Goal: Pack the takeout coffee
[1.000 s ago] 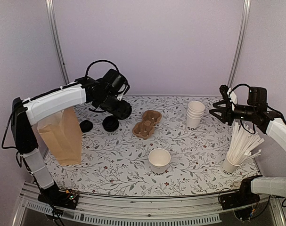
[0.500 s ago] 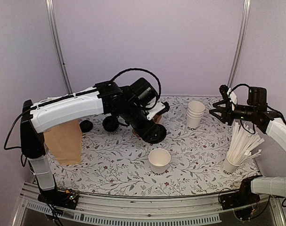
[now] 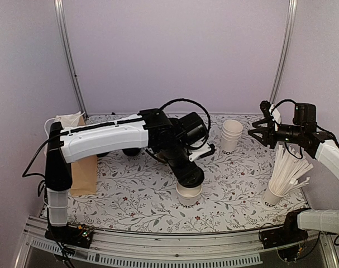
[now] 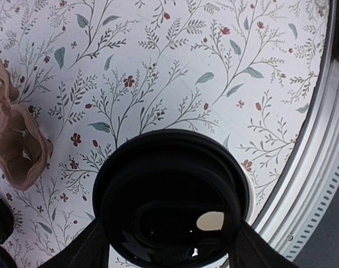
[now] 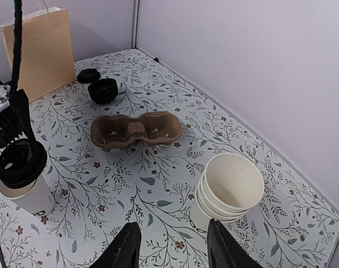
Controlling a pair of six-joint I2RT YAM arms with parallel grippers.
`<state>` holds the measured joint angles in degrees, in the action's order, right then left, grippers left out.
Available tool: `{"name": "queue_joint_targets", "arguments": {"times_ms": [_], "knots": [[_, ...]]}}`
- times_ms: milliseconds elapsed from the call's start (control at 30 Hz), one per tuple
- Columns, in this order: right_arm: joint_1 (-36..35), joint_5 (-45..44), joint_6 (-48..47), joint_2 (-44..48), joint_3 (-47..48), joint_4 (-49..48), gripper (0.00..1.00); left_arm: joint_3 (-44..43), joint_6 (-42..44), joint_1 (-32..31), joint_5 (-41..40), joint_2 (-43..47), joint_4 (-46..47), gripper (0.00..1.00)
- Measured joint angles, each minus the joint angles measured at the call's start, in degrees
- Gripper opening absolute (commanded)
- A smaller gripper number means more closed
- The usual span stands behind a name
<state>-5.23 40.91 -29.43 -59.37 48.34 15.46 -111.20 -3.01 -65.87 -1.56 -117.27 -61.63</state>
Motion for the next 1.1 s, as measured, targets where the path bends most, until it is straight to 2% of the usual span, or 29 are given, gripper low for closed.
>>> {"name": "queue_joint_targets", "arguments": {"times_ms": [467, 1100], "knots": [[0.0, 0.0, -0.22, 0.0, 0.0, 0.07, 0.44, -1.11, 0.26, -1.73, -0.39, -1.4, -3.63, 0.66], [0.0, 0.0, -0.22, 0.0, 0.0, 0.17, 0.43, -1.11, 0.87, -1.92, 0.68, -2.82, -3.87, 0.67]]}}
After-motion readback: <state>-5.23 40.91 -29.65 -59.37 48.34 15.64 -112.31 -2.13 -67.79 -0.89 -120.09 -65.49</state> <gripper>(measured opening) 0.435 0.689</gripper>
